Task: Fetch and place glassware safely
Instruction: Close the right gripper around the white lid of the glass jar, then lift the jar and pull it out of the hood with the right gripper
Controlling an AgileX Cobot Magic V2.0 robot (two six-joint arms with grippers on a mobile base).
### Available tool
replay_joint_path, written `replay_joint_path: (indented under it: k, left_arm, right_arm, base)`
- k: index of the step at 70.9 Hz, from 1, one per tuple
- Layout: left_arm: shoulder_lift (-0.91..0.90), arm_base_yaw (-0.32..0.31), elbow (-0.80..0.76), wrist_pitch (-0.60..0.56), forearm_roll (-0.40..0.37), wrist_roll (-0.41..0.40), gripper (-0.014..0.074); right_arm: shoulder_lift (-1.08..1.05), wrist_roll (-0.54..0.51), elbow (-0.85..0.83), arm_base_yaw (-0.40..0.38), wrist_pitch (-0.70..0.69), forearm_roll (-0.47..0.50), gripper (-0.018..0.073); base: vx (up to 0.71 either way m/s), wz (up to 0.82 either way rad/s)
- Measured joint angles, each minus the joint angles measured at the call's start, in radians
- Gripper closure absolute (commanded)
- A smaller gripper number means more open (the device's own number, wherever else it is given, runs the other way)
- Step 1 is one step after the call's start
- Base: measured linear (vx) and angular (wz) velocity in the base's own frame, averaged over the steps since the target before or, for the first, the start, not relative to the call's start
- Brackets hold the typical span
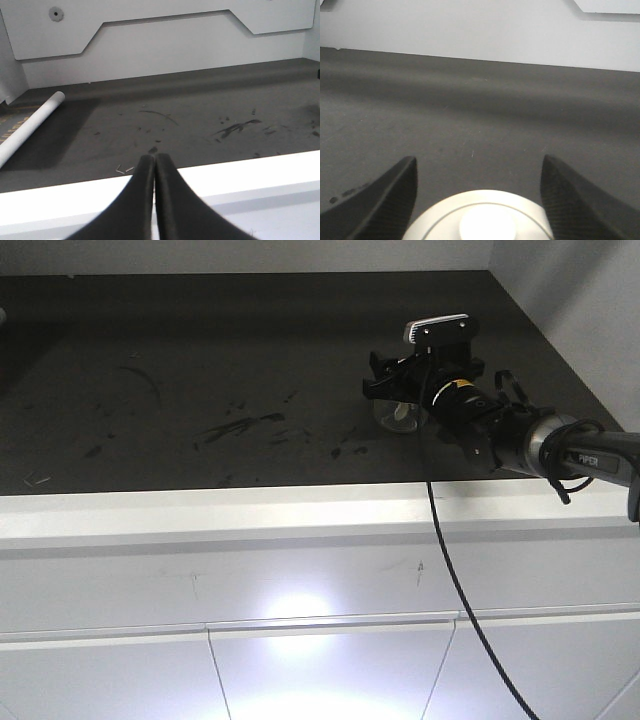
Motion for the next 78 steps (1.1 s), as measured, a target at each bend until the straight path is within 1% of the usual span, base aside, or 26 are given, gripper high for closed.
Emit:
replay_joint_path:
  k: [10, 16, 25, 46, 60, 70, 78]
  left_arm:
    - [0.0, 0.0, 0.0, 0.03, 0.0, 0.0, 0.0603]
    - [0.0, 0.0, 0.0, 0.039, 0.0, 0.0, 0.0603]
    - [0.0, 0.0, 0.0, 0.043, 0.0, 0.0, 0.0603]
    - [0.0, 0.0, 0.0, 0.045, 0.0, 0.0, 0.0603]
    - [0.0, 0.0, 0.0, 0.045, 0.0, 0.0, 0.0603]
    - [0.0, 0.0, 0.0, 0.045, 0.0, 0.0, 0.0603]
    - [0.0, 0.0, 0.0, 0.044, 0.0, 0.0, 0.0603]
  right_arm:
    - [0.0, -0.001, 0.0, 0.0, 0.002, 0.002, 0.0254]
    - [0.0, -0.001, -0.002, 0.0, 0.001, 0.002, 0.037]
    - [0.0, -0.001, -0.003, 0.0, 0.002, 0.004, 0.0576]
    - [-0.001, -0.002, -0.003, 0.0, 0.002, 0.004, 0.0567]
    - [-0.056, -0.002, 0.012, 0.0, 0.076, 0.002, 0.0567]
    - [-0.151, -0.002, 0.091, 0.0, 0.078, 0.002, 0.0566]
    - [-0.238, -0.002, 0.195, 0.0, 0.041, -0.012, 0.0566]
  base:
    - [0.0, 0.0]
    - [0.0, 0.0]
    - [0.0, 0.0]
    - [0.0, 0.0]
    - [0.0, 0.0]
    - [0.0, 0.0]
    - [0.0, 0.0]
